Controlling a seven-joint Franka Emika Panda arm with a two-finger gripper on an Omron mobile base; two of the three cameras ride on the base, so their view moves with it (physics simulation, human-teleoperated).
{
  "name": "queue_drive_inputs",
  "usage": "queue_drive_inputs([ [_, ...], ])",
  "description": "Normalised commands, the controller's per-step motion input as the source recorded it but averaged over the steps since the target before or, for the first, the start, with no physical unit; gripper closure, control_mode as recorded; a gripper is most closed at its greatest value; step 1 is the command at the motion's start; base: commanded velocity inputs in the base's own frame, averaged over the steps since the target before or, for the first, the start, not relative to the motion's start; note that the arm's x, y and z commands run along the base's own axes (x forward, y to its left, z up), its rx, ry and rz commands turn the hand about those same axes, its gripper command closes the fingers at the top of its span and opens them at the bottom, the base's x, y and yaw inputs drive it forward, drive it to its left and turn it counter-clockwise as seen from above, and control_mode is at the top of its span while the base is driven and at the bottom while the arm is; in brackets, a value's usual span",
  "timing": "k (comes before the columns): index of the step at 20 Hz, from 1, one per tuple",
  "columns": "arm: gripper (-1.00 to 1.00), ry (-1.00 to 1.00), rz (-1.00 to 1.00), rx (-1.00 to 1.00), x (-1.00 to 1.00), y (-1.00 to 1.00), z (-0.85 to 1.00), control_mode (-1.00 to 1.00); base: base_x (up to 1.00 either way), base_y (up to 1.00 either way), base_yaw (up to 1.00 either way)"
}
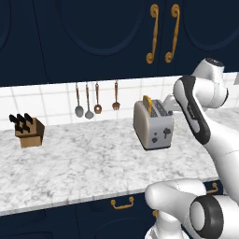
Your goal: Start the toaster. Once the lever pops up, take the bread to the plate on the dining counter.
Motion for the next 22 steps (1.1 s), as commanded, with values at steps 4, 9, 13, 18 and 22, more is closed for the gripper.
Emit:
queue_drive_inputs([
  [4, -1.00, -0.17, -0.06, 0.00, 0.00, -0.27, -0.67, -1.00, 0.00, 0.00, 0.00],
  [9, -1.00, -0.17, -0.04, 0.00, 0.00, -0.30, -0.68, -1.00, 0.00, 0.00, 0.00],
  [13, -1.00, -0.06, -0.02, 0.01, 0.08, -0.22, -0.46, -1.00, 0.00, 0.00, 0.00],
  [18, -1.00, 0.00, -0.03, 0.06, 0.25, -0.20, -0.25, -1.00, 0.00, 0.00, 0.00],
  [22, -1.00, 0.00, -0.05, 0.08, 0.27, -0.19, -0.04, -1.00, 0.00, 0.00, 0.00],
])
